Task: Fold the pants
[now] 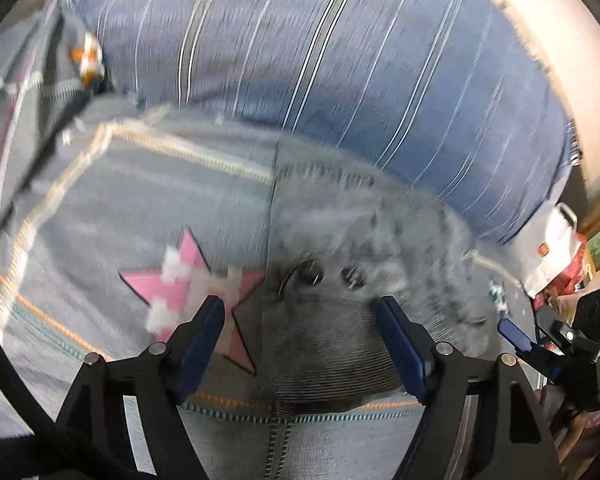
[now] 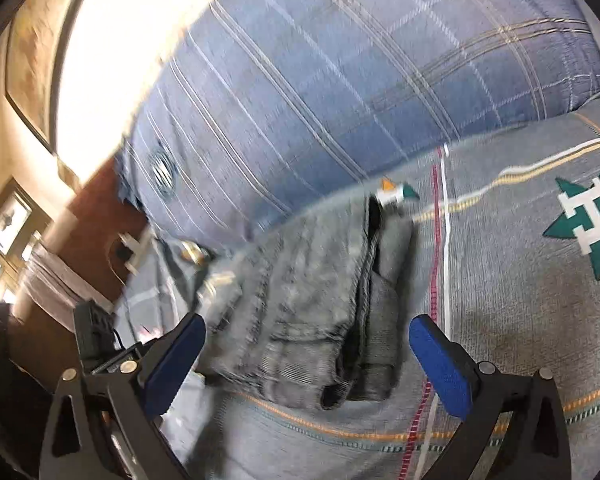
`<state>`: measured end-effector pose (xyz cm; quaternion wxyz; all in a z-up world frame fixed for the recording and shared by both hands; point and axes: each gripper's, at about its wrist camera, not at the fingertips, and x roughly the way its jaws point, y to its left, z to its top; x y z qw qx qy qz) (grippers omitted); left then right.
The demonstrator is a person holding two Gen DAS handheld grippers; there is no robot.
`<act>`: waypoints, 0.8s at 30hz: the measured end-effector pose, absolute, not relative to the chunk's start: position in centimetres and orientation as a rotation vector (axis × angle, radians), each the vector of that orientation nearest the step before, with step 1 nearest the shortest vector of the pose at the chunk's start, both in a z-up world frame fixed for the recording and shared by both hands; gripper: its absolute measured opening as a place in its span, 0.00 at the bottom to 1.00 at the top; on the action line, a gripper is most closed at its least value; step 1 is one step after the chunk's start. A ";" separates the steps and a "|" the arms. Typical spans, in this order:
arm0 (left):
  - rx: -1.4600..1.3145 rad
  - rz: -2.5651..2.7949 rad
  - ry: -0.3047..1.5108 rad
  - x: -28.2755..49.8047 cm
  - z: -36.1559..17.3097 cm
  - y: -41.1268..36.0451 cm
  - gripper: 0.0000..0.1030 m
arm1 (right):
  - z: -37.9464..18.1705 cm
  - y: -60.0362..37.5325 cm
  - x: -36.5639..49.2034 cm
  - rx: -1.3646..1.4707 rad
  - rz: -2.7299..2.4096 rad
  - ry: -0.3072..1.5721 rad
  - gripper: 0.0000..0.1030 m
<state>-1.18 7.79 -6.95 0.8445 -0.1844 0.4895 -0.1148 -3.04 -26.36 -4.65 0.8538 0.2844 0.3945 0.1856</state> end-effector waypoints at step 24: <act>-0.361 -0.247 1.041 -0.8 -7.6 6.2 0.53 | -8.1 -22.1 -2.3 0.399 0.249 1.036 0.34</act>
